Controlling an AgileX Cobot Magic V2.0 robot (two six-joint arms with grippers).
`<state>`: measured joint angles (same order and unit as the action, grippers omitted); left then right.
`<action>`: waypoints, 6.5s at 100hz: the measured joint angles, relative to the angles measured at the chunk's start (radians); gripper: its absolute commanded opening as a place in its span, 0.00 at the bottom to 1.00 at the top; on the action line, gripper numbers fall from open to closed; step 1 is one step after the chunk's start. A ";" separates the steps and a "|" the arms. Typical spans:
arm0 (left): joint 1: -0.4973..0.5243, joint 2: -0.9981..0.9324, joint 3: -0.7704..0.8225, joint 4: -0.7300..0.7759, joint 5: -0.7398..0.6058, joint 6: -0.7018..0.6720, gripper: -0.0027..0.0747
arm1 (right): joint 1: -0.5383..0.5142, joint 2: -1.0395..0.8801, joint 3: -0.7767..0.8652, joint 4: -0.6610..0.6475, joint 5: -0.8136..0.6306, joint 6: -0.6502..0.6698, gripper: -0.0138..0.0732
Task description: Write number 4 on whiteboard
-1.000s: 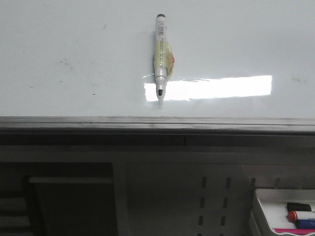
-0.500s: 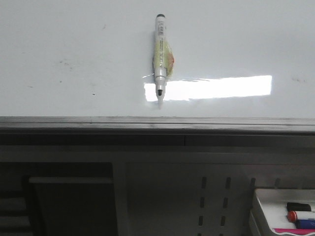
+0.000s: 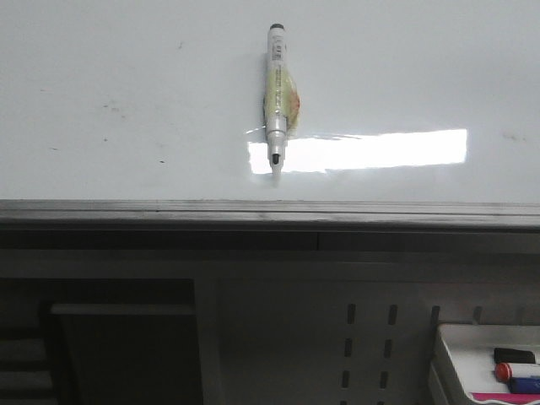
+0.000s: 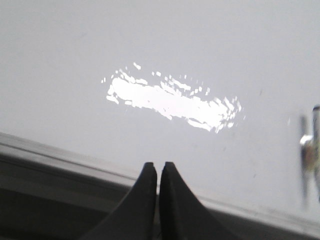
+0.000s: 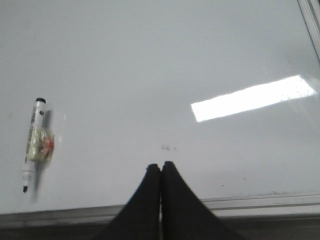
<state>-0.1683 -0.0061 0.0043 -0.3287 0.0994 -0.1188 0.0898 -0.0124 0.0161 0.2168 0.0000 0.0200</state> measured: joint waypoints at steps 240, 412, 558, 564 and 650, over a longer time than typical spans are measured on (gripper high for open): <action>-0.511 1.625 -1.045 -0.437 0.157 0.519 0.12 | 0.000 0.399 -0.436 -0.060 0.344 -0.020 0.62; -0.506 1.286 -0.986 -0.261 0.775 1.522 0.01 | 0.849 0.949 -0.631 -0.148 0.102 -0.286 0.61; -0.234 1.006 -0.846 -0.507 0.695 1.354 0.39 | 0.713 1.011 -0.665 -0.192 0.159 -0.291 0.09; -0.173 0.931 -0.776 -0.584 0.654 1.353 0.30 | 0.677 1.011 -0.665 -0.199 0.144 -0.291 0.09; -0.087 0.536 -0.398 -0.856 0.430 1.352 0.01 | 0.365 1.269 -0.763 -0.206 -0.189 -0.343 0.09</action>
<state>-0.2553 0.5295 -0.3937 -1.1843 0.5293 1.2332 0.4550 1.2569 -0.7469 0.0109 -0.1886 -0.3226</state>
